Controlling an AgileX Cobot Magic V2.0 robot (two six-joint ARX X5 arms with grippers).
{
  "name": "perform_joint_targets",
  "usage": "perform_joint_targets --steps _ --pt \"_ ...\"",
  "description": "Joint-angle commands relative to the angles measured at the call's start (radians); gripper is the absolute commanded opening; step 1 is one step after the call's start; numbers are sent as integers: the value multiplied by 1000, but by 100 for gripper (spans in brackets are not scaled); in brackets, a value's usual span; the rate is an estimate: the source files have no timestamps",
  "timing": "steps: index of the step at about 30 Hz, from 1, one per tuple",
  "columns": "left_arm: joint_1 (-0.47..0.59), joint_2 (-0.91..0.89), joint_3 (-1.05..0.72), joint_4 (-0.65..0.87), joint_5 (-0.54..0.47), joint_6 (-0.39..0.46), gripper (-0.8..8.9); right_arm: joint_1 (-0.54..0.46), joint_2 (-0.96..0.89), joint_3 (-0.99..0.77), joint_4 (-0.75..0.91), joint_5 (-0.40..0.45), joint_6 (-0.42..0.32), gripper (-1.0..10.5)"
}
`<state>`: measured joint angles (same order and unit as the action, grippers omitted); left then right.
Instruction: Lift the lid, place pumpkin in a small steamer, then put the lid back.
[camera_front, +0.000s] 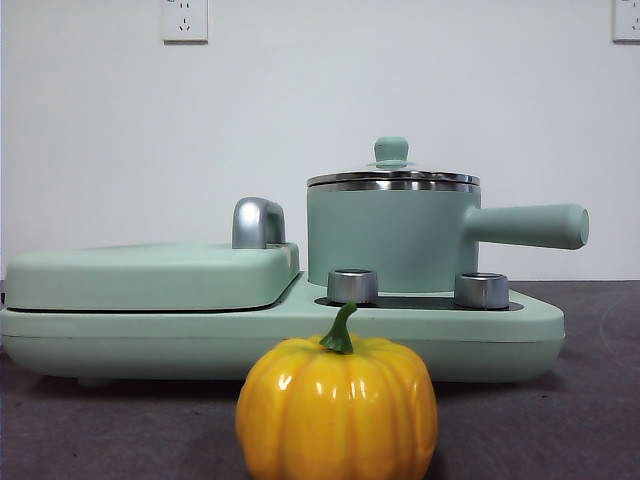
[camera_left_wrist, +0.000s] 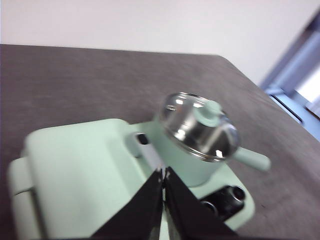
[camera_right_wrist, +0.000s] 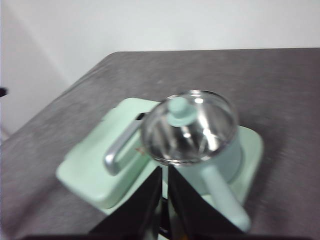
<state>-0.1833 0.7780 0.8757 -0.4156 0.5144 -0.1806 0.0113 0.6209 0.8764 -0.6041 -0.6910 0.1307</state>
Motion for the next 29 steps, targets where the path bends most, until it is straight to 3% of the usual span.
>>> perform_joint_targets --steps 1,6,9,14,17,29 --pt "-16 23 33 5 18 34 7 2 29 21 10 -64 -41 15" --pt "-29 26 33 1 18 34 9 2 46 21 -8 -68 -39 16" --pt "-29 26 32 -14 18 36 71 2 51 21 -13 -67 -38 44" --pt "-29 27 33 -11 18 39 318 2 51 21 -11 -57 -38 359" --pt "-29 27 32 -11 17 38 414 2 51 21 -14 -43 -37 475" --pt "-30 52 42 -14 17 15 405 2 51 21 -26 -43 -38 491"
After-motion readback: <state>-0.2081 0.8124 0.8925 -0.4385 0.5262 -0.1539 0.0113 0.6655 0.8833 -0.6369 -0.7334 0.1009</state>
